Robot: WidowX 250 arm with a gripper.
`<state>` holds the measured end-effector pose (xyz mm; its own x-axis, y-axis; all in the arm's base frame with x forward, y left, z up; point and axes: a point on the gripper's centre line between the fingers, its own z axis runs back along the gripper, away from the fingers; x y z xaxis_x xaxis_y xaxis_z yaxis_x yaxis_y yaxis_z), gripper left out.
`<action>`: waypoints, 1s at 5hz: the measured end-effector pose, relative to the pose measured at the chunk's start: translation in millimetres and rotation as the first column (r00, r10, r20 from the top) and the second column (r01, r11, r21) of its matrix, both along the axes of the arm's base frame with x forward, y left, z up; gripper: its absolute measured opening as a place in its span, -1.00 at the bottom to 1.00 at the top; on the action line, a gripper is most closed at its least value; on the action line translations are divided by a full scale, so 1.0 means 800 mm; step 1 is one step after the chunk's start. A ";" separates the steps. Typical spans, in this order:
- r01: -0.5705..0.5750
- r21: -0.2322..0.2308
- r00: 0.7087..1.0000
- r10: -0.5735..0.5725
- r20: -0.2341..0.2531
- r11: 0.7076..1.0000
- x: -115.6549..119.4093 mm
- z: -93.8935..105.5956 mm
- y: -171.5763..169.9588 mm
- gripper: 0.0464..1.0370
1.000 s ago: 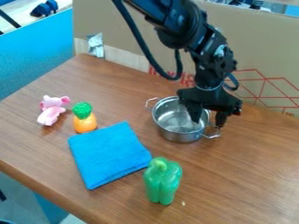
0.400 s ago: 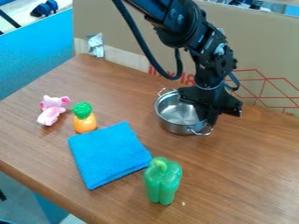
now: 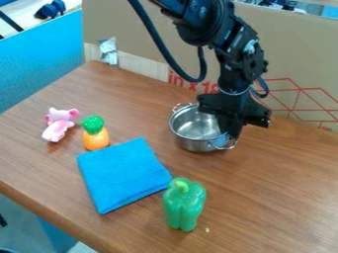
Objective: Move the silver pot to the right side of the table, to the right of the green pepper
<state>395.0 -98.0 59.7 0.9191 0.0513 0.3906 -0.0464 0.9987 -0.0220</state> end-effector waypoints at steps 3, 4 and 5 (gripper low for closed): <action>0.282 0.095 0.954 -0.289 0.078 0.955 -0.045 0.030 -0.086 -0.92; 0.375 0.129 0.919 -0.386 0.078 0.918 -0.052 0.032 -0.111 -0.92; 0.484 0.126 0.869 -0.492 0.049 0.866 -0.062 0.022 -0.134 -0.92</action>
